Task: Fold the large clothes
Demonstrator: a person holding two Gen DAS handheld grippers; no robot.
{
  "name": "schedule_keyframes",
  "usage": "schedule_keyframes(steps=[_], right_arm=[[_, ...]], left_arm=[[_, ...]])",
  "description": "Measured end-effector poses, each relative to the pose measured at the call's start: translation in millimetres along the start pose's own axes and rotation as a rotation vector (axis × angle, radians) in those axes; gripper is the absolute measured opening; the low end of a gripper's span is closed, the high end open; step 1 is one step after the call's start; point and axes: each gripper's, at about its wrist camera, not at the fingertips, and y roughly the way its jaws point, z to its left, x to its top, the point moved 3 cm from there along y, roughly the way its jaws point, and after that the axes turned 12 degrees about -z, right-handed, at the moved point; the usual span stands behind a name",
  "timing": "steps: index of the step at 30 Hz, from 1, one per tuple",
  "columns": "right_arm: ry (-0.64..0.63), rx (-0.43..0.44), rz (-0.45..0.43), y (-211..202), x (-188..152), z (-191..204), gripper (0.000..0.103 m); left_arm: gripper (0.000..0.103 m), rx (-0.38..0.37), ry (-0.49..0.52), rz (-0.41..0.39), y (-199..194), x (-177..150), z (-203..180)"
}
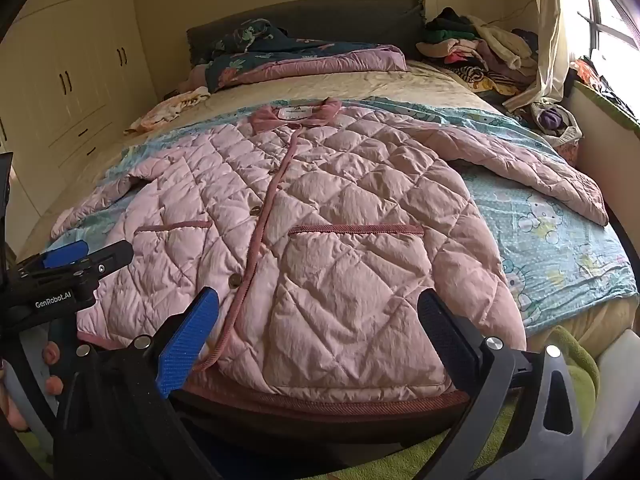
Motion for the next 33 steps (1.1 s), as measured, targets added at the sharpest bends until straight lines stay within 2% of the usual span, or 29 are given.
schedule_keyframes(steps=[33], right_arm=[[-0.005,-0.002,-0.003,-3.1,0.0,1.2,0.099]], left_arm=[[0.094,-0.004,0.000,0.001,1.1,0.3,-0.4]])
